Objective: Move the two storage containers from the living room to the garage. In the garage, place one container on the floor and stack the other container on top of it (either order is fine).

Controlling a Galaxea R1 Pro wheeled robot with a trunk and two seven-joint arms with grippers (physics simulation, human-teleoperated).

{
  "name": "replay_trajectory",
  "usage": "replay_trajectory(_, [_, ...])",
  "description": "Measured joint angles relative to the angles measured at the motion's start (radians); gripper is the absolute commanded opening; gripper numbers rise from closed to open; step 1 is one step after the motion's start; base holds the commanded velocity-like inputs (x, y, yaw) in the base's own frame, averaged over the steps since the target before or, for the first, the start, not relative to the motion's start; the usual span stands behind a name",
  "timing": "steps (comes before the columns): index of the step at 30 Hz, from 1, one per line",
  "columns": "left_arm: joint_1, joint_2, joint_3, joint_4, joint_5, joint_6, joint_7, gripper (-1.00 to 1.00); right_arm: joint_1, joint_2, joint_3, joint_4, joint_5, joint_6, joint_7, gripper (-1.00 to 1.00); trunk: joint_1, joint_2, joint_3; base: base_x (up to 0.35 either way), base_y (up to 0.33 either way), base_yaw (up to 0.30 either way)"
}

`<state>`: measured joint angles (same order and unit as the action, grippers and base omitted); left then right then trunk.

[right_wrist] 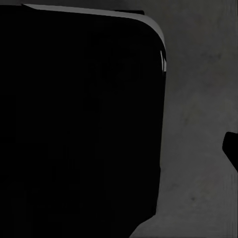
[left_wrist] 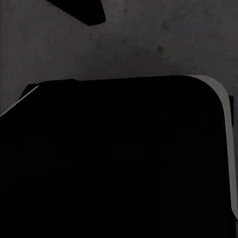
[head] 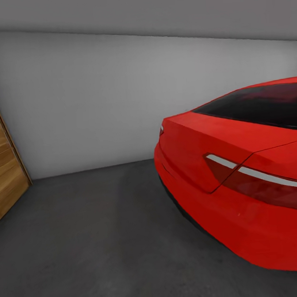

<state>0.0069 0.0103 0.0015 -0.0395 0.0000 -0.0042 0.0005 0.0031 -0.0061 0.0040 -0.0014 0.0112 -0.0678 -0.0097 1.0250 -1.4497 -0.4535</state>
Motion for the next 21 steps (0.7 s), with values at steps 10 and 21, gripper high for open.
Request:
replay_trajectory(10, [0.000, 0.000, 0.000, 0.000, 0.000, 0.000, 0.001, 1.00, 0.000, 0.000, -0.001, 0.000, 0.000, 0.000, 0.000, 1.00, 0.000, 0.000, 0.000, 0.000, 0.000, -0.279])
replay_trajectory(21, [0.000, 0.000, 0.000, 0.000, 0.000, 0.000, 0.001, 1.00, 0.000, -0.002, 0.000, 0.000, 0.000, -0.013, 0.000, 1.00, 0.000, 0.000, 0.000, 0.000, 0.000, -0.279])
